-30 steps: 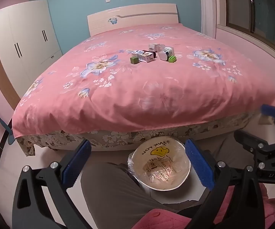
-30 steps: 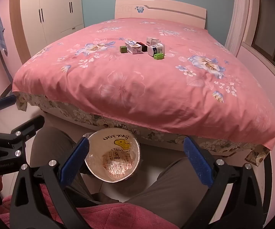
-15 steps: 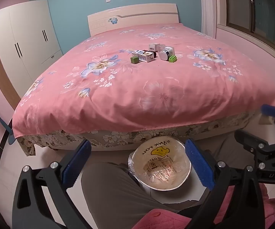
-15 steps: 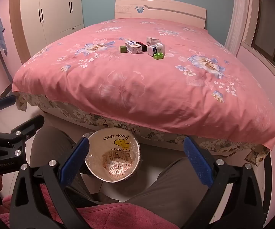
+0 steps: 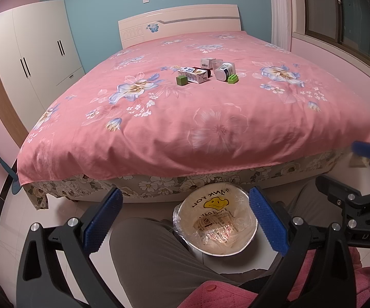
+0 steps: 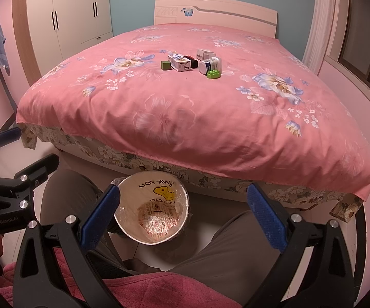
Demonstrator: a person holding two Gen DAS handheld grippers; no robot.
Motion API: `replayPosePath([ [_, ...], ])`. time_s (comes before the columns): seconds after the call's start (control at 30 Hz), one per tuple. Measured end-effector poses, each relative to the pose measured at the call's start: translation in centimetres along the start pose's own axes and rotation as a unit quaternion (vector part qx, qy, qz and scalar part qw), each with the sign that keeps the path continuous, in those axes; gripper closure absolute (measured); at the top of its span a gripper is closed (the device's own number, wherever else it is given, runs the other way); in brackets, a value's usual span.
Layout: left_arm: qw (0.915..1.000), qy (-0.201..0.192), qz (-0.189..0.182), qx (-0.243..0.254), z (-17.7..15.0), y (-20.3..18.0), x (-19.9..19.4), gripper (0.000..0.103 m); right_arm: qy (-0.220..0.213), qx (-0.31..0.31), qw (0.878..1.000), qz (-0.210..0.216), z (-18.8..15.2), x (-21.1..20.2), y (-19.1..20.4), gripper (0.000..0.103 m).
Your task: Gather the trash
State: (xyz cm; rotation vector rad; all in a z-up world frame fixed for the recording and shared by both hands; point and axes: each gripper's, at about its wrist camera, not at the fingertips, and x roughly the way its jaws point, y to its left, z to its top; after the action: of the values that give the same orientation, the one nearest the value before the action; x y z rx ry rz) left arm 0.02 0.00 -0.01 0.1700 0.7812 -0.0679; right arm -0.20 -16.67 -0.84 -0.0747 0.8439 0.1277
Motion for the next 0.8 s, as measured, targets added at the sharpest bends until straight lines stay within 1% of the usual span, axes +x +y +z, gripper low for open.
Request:
replayPosePath([
  [0.8, 1.0000, 0.000, 0.000, 0.001, 0.00, -0.02, 0.02, 0.003, 0.000, 0.000, 1.000, 0.000, 0.28, -0.07, -0.05, 0.007],
])
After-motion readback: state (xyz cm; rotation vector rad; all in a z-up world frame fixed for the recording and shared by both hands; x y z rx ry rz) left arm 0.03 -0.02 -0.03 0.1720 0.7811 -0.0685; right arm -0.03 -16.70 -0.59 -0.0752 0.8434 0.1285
